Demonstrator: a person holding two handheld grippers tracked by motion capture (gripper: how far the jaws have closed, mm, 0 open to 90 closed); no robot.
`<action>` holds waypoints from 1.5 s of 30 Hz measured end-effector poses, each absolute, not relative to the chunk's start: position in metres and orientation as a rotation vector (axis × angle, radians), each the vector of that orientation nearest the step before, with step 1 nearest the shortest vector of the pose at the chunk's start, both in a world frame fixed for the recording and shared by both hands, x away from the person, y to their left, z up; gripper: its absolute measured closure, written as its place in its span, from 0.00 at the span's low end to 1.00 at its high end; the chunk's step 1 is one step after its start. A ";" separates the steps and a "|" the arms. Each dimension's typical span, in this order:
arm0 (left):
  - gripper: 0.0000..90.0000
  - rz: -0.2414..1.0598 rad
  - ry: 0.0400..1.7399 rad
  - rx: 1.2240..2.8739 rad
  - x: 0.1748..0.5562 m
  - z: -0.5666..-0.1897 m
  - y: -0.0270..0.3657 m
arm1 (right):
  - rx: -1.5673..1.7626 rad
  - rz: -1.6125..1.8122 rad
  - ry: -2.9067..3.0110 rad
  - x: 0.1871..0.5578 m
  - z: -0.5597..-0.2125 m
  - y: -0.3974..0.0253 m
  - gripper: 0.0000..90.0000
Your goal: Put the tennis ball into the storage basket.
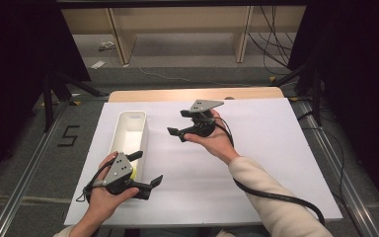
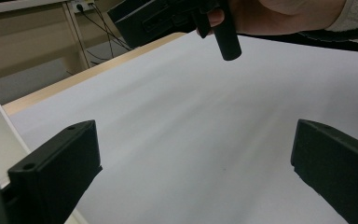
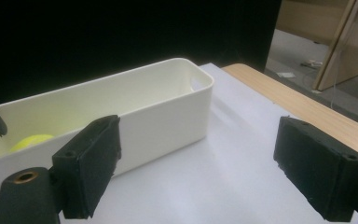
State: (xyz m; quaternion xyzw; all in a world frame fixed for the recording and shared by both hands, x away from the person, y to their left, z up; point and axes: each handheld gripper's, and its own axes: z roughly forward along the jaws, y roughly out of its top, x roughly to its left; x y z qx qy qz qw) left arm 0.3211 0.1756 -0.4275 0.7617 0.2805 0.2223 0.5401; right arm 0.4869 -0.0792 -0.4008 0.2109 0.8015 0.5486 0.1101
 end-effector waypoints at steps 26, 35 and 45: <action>0.01 0.532 0.668 1.810 0.321 -0.427 0.176 | 0.722 1.587 2.295 0.478 -0.407 -0.139 0.17; 0.01 0.532 0.668 1.811 0.321 -0.428 0.176 | 0.744 1.583 2.267 0.474 -0.408 -0.157 0.17; 0.01 0.532 0.670 1.810 0.321 -0.428 0.176 | 0.756 1.577 2.251 0.466 -0.406 -0.169 0.17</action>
